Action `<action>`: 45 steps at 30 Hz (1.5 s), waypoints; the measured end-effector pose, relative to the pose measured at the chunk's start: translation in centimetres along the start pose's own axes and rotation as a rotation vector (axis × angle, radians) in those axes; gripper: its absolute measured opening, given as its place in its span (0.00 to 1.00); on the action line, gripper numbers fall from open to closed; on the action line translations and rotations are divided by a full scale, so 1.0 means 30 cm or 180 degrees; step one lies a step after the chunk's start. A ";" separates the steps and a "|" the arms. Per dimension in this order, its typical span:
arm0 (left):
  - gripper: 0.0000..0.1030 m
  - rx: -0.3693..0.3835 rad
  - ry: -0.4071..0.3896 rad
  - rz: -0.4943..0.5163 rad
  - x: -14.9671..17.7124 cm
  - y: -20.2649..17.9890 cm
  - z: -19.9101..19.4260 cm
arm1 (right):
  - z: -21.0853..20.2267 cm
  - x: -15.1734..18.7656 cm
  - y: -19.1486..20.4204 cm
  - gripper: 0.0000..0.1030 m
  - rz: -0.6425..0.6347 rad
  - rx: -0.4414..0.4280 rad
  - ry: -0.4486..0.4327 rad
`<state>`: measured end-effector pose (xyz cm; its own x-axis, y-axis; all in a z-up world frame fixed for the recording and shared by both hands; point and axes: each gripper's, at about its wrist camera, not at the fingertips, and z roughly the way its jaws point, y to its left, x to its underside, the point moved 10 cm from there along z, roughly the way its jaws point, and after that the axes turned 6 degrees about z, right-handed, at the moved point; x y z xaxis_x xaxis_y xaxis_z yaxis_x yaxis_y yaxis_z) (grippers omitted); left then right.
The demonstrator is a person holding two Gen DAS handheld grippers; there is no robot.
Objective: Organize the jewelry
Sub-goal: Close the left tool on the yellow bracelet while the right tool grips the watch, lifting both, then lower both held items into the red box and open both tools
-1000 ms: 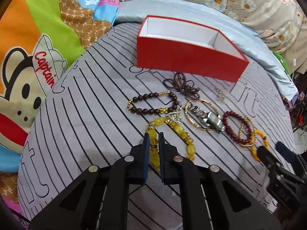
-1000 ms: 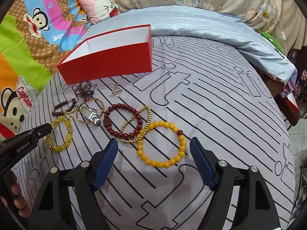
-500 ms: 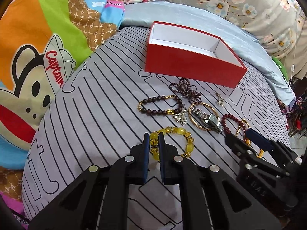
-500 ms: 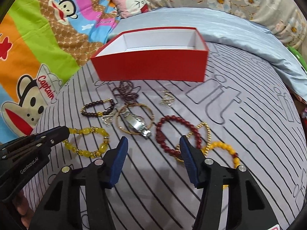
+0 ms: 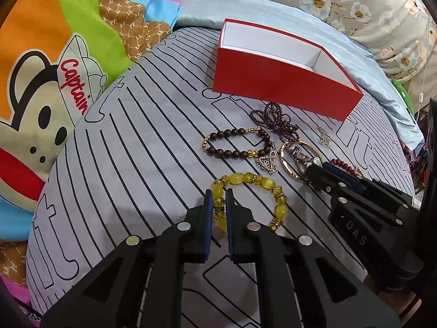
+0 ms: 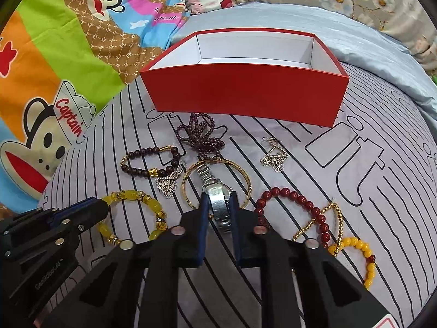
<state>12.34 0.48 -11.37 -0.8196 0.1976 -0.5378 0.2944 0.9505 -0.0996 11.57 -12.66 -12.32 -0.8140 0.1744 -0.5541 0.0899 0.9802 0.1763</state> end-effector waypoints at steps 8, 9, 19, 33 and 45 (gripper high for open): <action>0.09 0.0037 -0.0101 0.0042 -0.028 -0.022 -0.038 | -0.085 -0.030 -0.010 0.11 0.0121 -0.0101 -0.0164; 0.09 0.0046 -0.0122 0.0053 -0.034 -0.028 -0.048 | -0.108 -0.041 -0.013 0.11 0.0134 -0.0109 -0.0206; 0.09 0.0159 -0.0449 0.0229 -0.158 -0.110 -0.208 | -0.310 -0.147 -0.037 0.11 0.0168 -0.0123 -0.0540; 0.09 0.0175 -0.1072 0.0535 -0.611 -0.191 -0.338 | -0.411 -0.511 -0.082 0.11 0.0167 -0.0192 -0.0928; 0.09 0.0265 -0.0782 0.0529 -0.816 -0.191 0.016 | -0.095 -0.699 -0.168 0.11 0.0289 -0.0136 -0.0647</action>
<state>30.96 -9.92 1.95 -0.6165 0.2749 -0.7378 0.4620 0.8851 -0.0563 26.55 -21.51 0.72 -0.6709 0.2812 -0.6861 0.1298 0.9555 0.2648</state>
